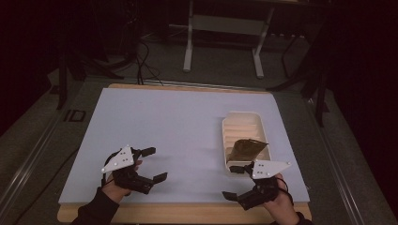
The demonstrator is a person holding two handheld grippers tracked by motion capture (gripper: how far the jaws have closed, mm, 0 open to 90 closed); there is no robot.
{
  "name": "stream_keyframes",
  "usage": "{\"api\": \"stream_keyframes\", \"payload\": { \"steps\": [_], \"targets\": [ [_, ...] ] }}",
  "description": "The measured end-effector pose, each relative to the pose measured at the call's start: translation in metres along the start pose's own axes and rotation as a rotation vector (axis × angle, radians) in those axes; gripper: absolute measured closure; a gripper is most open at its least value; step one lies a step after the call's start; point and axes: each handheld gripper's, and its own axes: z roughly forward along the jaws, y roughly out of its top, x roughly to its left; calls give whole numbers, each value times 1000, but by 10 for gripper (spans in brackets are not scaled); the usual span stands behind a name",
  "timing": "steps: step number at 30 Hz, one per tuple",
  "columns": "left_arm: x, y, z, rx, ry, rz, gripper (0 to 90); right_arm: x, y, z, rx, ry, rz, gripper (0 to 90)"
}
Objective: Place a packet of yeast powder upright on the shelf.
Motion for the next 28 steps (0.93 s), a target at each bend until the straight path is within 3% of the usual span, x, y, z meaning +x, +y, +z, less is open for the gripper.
{"api": "stream_keyframes", "payload": {
  "steps": [16, 28],
  "targets": [
    [0, -1, -2, -7, 3, -1, 41, 4, -32, -3, 34, 19, 40, 139],
    [1, -4, 1, 2, -3, -4, 41, 4, -34, 2, 53, 36, 3, 141]
  ]
}}
